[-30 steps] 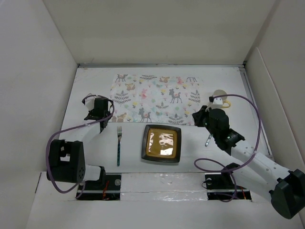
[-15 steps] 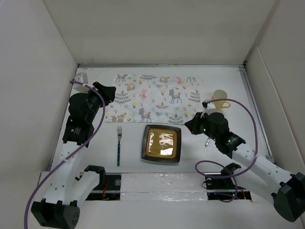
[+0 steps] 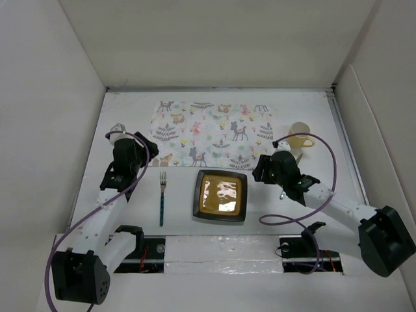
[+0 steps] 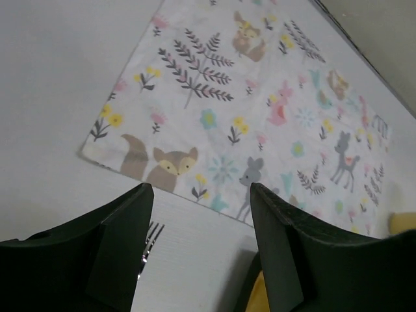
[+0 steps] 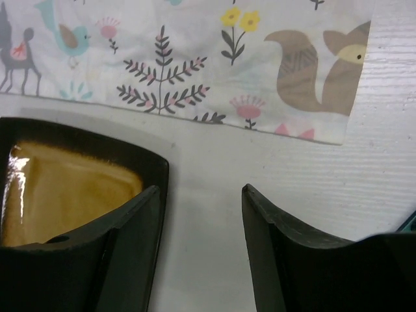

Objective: Set the dinner table for one person

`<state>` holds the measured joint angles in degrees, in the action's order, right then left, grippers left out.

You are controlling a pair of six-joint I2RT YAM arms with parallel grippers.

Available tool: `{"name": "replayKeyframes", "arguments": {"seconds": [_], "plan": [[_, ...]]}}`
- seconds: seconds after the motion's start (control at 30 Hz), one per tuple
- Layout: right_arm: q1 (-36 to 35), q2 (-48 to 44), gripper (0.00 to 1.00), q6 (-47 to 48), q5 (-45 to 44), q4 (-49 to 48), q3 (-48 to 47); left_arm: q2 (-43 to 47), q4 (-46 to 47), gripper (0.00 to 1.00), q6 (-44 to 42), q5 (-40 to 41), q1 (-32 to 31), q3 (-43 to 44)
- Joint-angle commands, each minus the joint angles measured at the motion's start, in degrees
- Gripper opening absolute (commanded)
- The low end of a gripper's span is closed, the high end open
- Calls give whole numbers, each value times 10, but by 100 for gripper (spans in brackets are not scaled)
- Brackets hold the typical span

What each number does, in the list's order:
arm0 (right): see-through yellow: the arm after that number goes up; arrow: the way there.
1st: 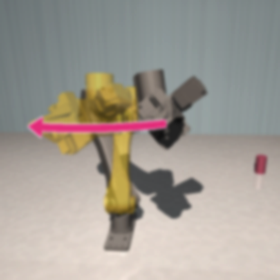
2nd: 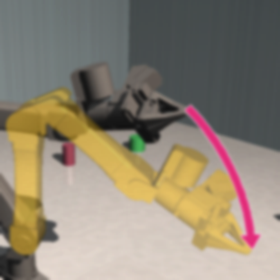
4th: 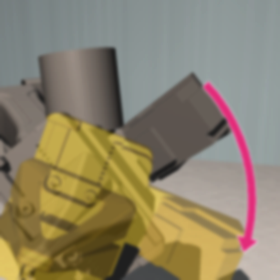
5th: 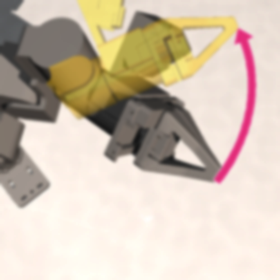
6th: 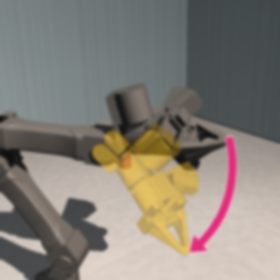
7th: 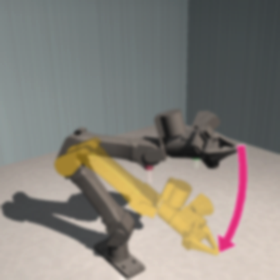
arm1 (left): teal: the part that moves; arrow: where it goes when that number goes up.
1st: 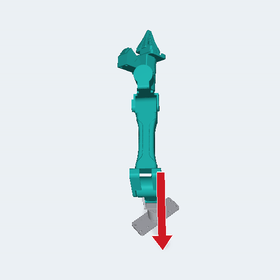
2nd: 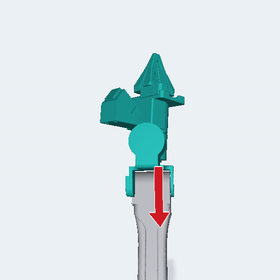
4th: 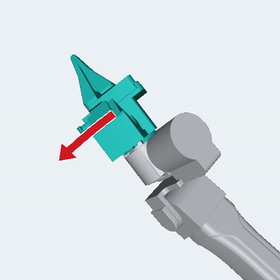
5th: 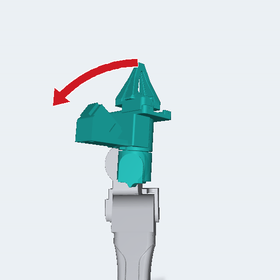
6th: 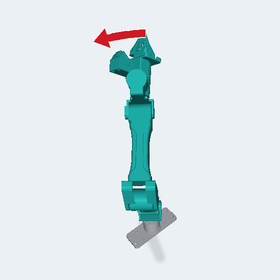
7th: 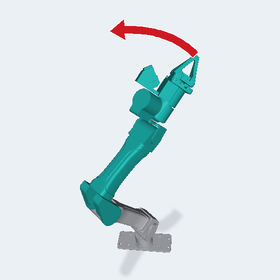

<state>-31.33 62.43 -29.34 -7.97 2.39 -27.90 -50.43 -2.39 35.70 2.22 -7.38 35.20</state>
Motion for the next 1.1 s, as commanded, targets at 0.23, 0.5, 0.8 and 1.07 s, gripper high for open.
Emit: {"name": "replayKeyframes", "arguments": {"seconds": [0.23,0.5,0.8,1.07], "plan": [[-12,-49,59,-8,11,-98,26,-171,100,57,93,125,36,-39],[-43,-49,59,8,24,-100,28,-276,100,53,83,142,36,-29],[-44,-55,59,12,26,-114,36,-332,100,28,78,139,36,-1],[-49,-79,58,15,16,-106,41,-339,93,0,79,131,36,-1]]}}
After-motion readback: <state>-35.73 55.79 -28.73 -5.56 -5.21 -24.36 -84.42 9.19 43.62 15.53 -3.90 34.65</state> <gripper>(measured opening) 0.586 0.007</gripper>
